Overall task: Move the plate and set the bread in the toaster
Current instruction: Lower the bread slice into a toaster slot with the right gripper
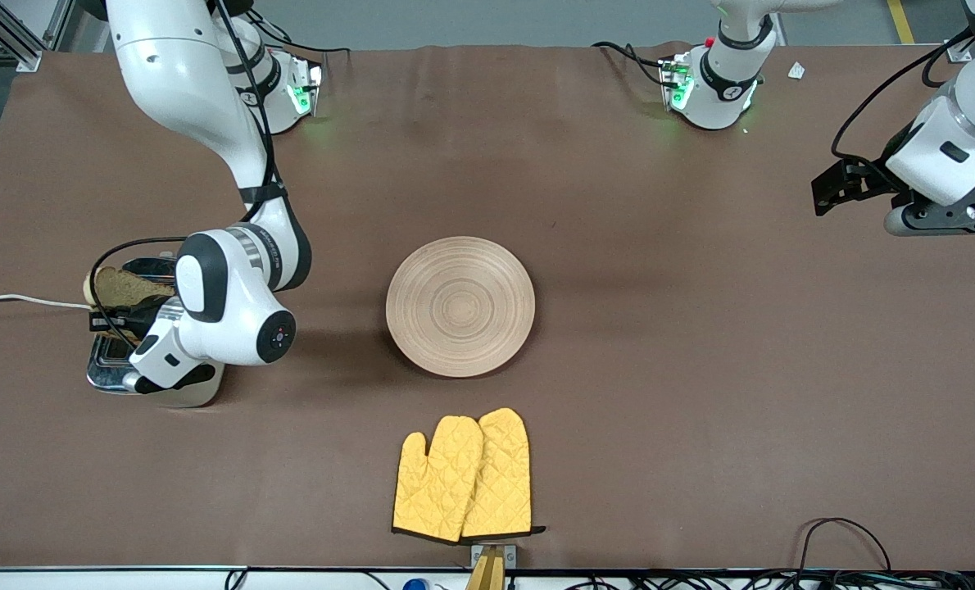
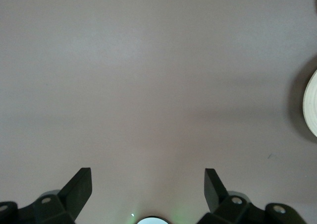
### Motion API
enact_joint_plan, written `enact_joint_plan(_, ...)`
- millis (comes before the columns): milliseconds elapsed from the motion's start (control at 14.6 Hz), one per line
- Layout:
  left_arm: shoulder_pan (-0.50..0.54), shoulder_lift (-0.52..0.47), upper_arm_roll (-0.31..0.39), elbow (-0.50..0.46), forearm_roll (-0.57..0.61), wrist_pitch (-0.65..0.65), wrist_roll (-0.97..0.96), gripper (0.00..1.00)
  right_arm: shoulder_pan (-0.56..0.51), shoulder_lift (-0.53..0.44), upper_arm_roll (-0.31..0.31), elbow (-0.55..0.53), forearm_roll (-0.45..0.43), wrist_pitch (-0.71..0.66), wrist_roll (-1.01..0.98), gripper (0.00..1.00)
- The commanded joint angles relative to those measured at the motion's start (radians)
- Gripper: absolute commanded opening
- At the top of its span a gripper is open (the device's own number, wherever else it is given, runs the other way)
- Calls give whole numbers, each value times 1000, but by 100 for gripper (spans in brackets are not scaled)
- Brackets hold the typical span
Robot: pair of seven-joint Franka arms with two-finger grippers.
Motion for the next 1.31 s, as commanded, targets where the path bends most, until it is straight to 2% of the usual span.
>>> enact_joint_plan(0,3,-2,2,0,-19,-11,5,100,-10,-7,7,-23,-19,8,57,1)
enact_joint_plan(1237,0,1,1,2,-21,-17,0,100,-41,13,7,-22,-46,106,172,1)
